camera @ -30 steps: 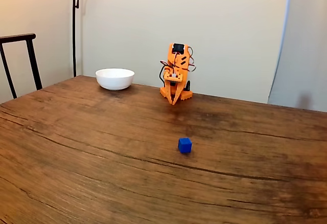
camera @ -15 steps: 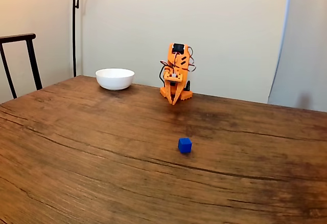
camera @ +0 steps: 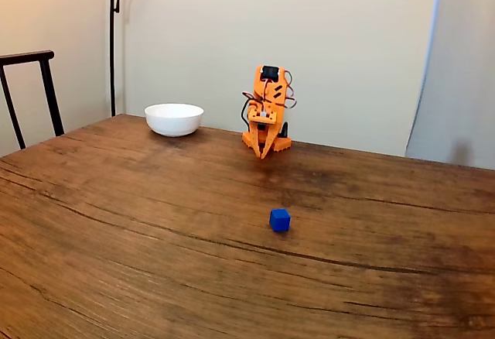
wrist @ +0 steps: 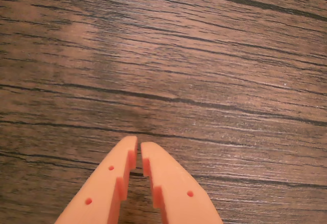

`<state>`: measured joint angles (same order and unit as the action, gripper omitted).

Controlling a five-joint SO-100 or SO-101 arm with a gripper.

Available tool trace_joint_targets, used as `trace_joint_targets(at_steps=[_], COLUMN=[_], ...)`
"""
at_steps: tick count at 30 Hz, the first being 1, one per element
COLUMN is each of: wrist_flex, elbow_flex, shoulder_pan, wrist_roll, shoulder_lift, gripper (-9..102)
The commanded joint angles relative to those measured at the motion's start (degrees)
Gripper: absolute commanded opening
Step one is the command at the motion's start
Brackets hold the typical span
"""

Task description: Grasp the cube and drop it in the bowl

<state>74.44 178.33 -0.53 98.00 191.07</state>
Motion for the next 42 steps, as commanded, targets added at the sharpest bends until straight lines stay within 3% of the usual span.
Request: trace_joint_targets(at_steps=[1, 22, 29, 36, 42], wrist_flex=[3.6, 3.6, 3.6, -9.6, -14.2], elbow_flex=[-0.1, -0.1, -0.1, -0.1, -0.7], shoulder_pan=[-0.2, -0.2, 5.0, 10.9, 14.1], wrist_roll=[0.4, -0.3, -0.4, -0.5, -0.6], shoulder_lift=[-0.7, -0.7, -0.6, -0.7, -0.7], gripper=[-1, -1, -1, -1, -1])
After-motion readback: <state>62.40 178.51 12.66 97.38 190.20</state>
